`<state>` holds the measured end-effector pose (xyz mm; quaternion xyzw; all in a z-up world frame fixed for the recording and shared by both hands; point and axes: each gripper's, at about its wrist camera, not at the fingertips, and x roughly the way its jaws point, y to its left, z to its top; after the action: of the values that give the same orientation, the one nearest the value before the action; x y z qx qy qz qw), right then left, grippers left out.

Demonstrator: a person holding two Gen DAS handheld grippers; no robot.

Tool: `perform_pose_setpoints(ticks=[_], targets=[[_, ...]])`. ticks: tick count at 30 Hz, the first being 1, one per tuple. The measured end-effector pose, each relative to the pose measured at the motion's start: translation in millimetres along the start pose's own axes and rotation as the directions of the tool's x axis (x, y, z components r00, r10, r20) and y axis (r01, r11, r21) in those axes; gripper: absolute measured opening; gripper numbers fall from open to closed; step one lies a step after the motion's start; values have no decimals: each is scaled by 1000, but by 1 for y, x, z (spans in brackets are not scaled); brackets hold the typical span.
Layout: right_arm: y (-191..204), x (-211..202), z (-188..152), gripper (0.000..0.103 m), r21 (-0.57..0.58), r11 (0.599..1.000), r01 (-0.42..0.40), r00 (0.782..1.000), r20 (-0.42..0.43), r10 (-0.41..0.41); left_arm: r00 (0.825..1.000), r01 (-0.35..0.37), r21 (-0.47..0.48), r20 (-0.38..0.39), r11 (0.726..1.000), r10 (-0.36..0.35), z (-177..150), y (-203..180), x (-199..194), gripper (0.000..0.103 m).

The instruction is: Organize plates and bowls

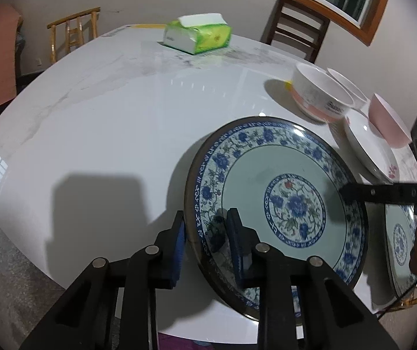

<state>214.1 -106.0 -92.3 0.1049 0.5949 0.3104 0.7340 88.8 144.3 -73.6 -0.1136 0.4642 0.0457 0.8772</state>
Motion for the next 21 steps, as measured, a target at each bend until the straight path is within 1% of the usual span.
perform_pose_setpoints(ticks=[7, 11, 14, 15, 17, 21], targets=[[18, 11, 8, 15, -21, 999, -36, 999, -3, 36, 998, -51, -20, 27, 998, 51, 14, 24, -6, 24], [27, 21, 10, 15, -34, 999, -41, 999, -17, 41, 997, -75, -40, 22, 996, 76, 20, 42, -5, 24], [32, 28, 10, 15, -40, 998, -41, 999, -24, 40, 997, -79, -57, 15, 995, 80, 22, 52, -2, 24], [33, 29, 10, 14, -40, 998, -42, 999, -24, 41, 996, -82, -60, 15, 995, 83, 23, 54, -1, 22], [35, 30, 9, 14, -45, 998, -37, 999, -24, 36, 993, -116, -45, 18, 992, 117, 24, 55, 4, 17], [37, 26, 9, 14, -47, 999, -26, 1000, -19, 25, 993, -112, -38, 36, 993, 113, 24, 57, 6, 17]])
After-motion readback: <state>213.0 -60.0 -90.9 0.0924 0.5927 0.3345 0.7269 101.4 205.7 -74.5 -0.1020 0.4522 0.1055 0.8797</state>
